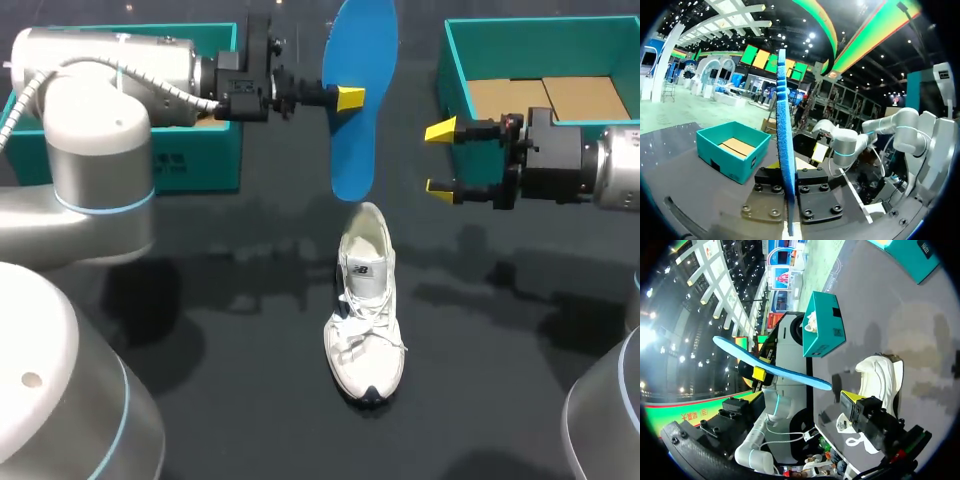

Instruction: Take the shoe out of the shoebox, open the shoe tongue, remove and reinsert the insole, then place the shoe into the shoebox

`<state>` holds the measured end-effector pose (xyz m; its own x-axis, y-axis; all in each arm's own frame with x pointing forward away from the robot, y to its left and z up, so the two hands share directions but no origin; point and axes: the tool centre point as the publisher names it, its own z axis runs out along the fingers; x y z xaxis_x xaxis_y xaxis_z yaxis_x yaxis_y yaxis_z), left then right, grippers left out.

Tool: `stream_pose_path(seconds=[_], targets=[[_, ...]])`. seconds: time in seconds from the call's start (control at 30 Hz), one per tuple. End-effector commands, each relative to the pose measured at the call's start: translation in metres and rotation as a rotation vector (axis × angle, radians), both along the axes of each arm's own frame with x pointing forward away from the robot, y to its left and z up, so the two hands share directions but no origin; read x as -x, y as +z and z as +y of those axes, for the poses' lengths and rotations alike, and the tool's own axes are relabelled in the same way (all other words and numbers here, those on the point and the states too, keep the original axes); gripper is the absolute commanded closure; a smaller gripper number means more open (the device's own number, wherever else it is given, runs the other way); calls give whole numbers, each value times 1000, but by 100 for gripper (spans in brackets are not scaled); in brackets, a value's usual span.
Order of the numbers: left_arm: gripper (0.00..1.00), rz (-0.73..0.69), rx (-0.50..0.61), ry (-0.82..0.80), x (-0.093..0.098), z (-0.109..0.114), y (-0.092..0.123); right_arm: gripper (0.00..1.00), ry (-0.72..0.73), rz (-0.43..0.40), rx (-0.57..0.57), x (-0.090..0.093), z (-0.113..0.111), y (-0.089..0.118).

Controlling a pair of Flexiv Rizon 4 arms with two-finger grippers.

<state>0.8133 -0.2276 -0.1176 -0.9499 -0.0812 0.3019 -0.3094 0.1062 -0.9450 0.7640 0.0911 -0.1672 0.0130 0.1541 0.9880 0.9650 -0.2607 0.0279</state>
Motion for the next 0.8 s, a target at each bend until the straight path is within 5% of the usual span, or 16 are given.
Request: stream_pose_path(seconds=[0.03, 0.13, 0.2, 0.57, 0.8], targets=[[100, -152, 69, -93, -6, 2, -15, 0, -1, 1, 2, -1, 2, 0], [100, -269, 91, -147, -10, 1, -17, 0, -1, 1, 2, -1, 2, 0], [100, -332, 12, -79, -16, -4, -18, 0, -1, 1, 2, -1, 2, 0], [100, -327, -15, -33, -20, -6, -15, 0, -1, 1, 2, -1, 2, 0], [100, -611, 192, -141, -20, -1, -25, 0, -1, 1, 2, -1, 2, 0]])
